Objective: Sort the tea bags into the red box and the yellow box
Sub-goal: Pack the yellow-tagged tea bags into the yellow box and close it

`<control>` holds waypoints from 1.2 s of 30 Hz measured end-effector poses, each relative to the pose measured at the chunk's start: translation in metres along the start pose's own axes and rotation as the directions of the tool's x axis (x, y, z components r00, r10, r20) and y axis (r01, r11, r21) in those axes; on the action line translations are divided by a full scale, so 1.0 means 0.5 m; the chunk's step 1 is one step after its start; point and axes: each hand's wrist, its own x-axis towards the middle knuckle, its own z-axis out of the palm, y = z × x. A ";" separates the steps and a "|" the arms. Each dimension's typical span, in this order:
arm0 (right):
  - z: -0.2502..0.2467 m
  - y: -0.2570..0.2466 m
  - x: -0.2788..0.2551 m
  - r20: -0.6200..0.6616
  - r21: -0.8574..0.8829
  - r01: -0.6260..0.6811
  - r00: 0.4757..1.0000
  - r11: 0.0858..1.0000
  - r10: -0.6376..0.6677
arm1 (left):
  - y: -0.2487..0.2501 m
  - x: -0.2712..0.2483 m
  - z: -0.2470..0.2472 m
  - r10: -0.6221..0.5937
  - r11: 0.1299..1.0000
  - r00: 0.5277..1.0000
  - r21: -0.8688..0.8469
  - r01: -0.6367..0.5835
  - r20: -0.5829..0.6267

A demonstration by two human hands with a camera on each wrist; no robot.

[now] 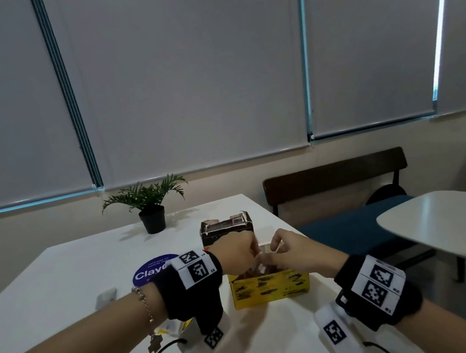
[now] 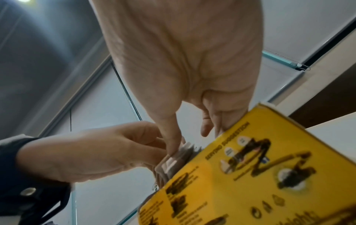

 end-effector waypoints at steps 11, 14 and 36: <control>0.002 -0.011 -0.001 0.080 -0.154 0.008 0.997 0.988 0.005 | 0.004 -0.017 -0.009 -0.129 0.975 0.992 0.181 0.126 0.000; 0.009 -0.018 -0.001 0.104 -0.173 0.014 0.995 0.985 0.004 | 0.001 -0.016 -0.003 -0.166 0.976 0.986 0.148 0.159 0.031; 0.026 -0.040 -0.005 0.367 -0.371 0.270 0.922 0.888 -0.128 | -0.035 -0.020 0.026 -0.087 0.911 0.996 0.406 0.075 0.010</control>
